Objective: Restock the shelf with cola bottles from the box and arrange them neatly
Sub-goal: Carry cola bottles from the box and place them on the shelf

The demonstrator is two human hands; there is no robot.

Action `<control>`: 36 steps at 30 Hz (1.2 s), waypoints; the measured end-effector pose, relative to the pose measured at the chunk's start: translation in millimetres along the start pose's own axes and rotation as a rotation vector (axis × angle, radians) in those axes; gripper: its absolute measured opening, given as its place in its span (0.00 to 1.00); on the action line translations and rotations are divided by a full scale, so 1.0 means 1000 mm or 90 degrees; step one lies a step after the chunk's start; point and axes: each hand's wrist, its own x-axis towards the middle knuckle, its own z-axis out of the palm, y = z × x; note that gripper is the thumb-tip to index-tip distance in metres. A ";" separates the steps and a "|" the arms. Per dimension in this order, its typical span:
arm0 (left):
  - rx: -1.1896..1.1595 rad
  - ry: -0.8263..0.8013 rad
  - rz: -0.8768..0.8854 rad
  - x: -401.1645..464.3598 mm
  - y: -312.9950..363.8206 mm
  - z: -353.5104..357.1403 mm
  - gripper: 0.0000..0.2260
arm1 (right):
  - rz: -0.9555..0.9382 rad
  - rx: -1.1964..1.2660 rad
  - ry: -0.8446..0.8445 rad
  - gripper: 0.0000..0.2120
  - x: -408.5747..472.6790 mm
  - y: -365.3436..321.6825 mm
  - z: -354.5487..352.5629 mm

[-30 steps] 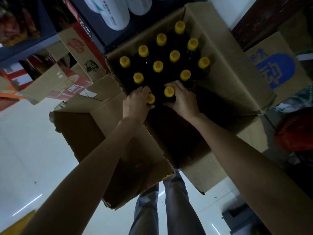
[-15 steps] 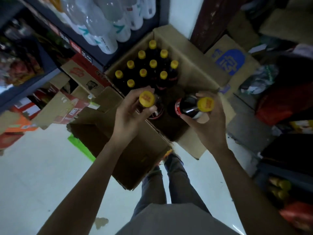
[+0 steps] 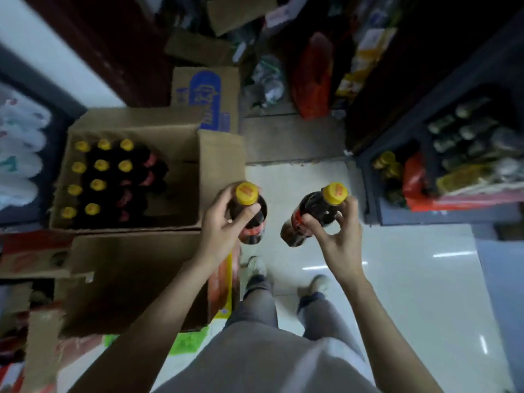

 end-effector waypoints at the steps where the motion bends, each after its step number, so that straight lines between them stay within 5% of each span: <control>1: 0.013 -0.024 0.012 0.000 0.003 0.020 0.11 | 0.010 0.002 0.035 0.24 -0.008 0.007 -0.020; 8: 0.086 -0.153 0.085 -0.025 0.036 0.188 0.11 | 0.050 -0.006 0.219 0.24 -0.067 0.066 -0.180; 17: -0.021 -0.233 0.193 -0.087 0.140 0.401 0.16 | -0.011 -0.105 0.221 0.28 -0.118 0.076 -0.418; 25: -0.083 -0.097 0.483 -0.061 0.266 0.510 0.06 | -0.197 -0.120 0.375 0.29 -0.055 0.014 -0.574; 36: -0.100 -0.028 0.767 0.025 0.364 0.617 0.09 | -0.459 -0.049 0.367 0.27 0.084 -0.071 -0.700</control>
